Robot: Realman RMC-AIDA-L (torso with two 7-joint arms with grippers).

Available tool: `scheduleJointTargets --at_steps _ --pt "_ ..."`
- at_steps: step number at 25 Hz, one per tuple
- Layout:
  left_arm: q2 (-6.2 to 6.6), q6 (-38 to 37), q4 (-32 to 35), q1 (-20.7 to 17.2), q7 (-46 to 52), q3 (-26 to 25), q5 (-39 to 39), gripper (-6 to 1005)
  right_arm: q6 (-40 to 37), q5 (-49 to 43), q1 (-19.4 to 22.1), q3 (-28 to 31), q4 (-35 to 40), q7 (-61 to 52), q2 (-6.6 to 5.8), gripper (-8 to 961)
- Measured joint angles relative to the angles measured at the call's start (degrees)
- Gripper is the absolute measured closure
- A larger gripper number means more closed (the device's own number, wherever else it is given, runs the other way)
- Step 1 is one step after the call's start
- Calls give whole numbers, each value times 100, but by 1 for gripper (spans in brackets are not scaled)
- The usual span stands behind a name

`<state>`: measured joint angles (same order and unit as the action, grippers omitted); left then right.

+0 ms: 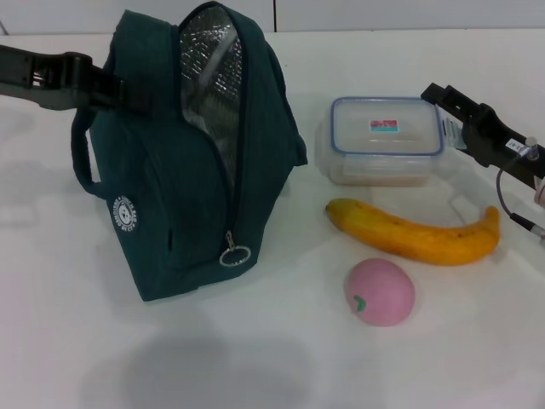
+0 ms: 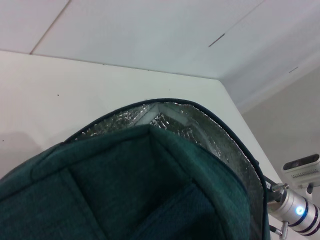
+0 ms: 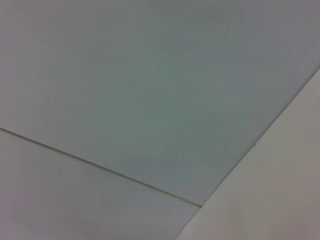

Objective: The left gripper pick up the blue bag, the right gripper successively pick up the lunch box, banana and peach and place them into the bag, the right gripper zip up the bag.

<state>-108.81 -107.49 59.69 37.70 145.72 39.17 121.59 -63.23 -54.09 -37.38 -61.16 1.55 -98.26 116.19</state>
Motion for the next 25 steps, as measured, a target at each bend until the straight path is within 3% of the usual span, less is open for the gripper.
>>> scheduleJointTargets --at_steps 17,25 --pt "0 9 -1 -5 -50 3 1 953 -70 -40 104 -276 217 16 0 210" --pt "-5 1 -1 -9 -97 3 -5 953 -98 -41 123 -274 223 20 0 457"
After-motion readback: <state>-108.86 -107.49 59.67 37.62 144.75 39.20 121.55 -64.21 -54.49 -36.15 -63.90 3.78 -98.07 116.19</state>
